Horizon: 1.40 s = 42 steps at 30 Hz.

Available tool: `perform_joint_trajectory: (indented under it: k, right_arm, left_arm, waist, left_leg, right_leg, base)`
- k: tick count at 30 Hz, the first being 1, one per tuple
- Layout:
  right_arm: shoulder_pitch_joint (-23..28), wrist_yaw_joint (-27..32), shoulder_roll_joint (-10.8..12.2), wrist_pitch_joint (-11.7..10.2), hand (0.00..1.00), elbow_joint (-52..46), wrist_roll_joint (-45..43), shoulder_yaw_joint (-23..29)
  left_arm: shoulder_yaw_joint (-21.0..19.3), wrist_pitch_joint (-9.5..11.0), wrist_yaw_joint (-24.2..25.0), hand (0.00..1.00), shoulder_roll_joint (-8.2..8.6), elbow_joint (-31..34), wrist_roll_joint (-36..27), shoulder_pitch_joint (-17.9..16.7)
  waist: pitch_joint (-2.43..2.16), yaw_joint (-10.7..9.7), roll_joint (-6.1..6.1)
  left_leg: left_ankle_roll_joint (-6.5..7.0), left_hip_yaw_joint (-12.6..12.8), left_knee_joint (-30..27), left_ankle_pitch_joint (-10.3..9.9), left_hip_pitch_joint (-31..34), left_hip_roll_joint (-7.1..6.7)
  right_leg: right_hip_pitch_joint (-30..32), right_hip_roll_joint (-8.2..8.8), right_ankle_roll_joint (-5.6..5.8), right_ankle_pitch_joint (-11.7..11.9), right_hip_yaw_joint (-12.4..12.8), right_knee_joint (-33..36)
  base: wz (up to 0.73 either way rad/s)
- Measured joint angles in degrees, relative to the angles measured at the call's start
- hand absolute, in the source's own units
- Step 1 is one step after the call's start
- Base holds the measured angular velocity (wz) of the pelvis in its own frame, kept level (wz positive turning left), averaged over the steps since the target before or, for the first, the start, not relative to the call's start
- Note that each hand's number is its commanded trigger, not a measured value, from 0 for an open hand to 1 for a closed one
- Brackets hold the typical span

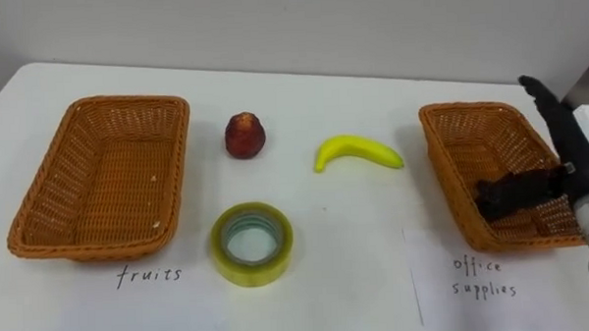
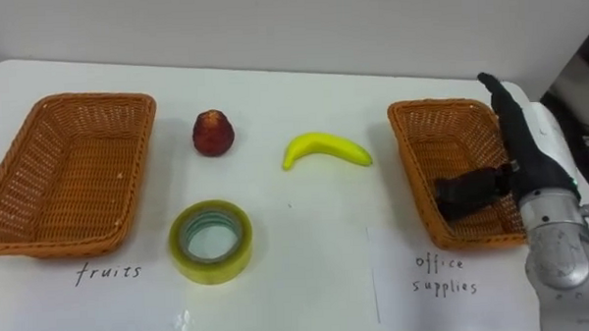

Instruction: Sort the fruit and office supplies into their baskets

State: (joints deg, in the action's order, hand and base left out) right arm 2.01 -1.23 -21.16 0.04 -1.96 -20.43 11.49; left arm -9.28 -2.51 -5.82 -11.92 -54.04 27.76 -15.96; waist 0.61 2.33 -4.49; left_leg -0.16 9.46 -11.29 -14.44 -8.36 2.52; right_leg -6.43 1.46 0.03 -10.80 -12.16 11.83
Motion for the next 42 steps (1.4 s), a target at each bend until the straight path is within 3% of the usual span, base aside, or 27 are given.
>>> perform_joint_trajectory:
  k: [2,5,17,21,36,42]
  right_arm:
    - [-0.33,0.59,0.0,-0.36,0.0,-2.32,0.15,-0.47]
    - [-0.52,1.17,0.05,-1.22,0.0,-4.5,0.24,-1.86]
    - [-3.14,-0.35,0.43,-1.26,0.0,-6.98,4.48,-8.24]
    - [-3.45,-1.46,0.44,-1.22,0.0,-8.3,4.97,-10.38]
    - [-5.54,-2.72,0.8,-1.18,0.0,-7.83,9.11,-15.82]
    - [-8.02,-2.64,0.79,-0.47,0.0,-1.72,8.92,-17.1]
  left_arm:
    - [0.0,0.0,0.01,0.0,0.0,0.02,-0.01,0.04]
    - [0.03,0.01,0.07,0.0,0.01,0.04,-0.03,-0.09]
    - [3.54,-0.04,-0.17,0.0,0.15,0.07,-0.03,-0.47]
    - [3.78,-0.27,-0.17,0.0,0.09,-0.14,0.02,-0.78]
    - [4.04,-1.16,-0.09,0.0,0.33,-1.64,-0.06,0.18]
    - [4.1,-1.63,1.16,0.0,0.34,-0.8,-0.02,-0.32]
  waist:
    - [-0.03,-0.1,0.36]
    - [-0.45,0.14,0.46]
    - [-0.53,2.65,1.12]
    - [-0.73,2.95,0.77]
    - [-0.45,6.22,0.4]
    - [-0.17,7.14,-0.17]
  left_leg:
    - [0.0,-0.02,-0.01,0.0,-0.01,0.02]
    - [0.0,-0.11,-0.01,0.0,-0.09,0.0]
    - [-0.01,-0.82,-0.15,0.01,-0.18,-0.01]
    - [0.0,-1.78,-0.21,0.13,0.82,-0.19]
    - [0.06,-2.25,-0.3,0.34,1.99,-0.29]
    - [0.14,-3.86,-0.55,0.51,2.79,-0.61]
  right_leg:
    - [-0.01,0.01,0.0,0.0,-0.11,-0.01]
    - [-0.2,0.05,0.01,0.01,-0.23,-0.07]
    - [-0.87,0.09,0.02,0.04,-0.87,-0.08]
    - [-0.41,0.25,0.02,0.04,-1.82,-0.09]
    - [0.59,0.46,0.03,0.04,-2.25,-0.15]
    - [0.49,0.72,0.06,0.01,-3.2,-0.11]
  base:
    - [0.0]
    - [0.0]
    - [0.02]
    - [0.12]
    - [0.02]
    - [0.11]
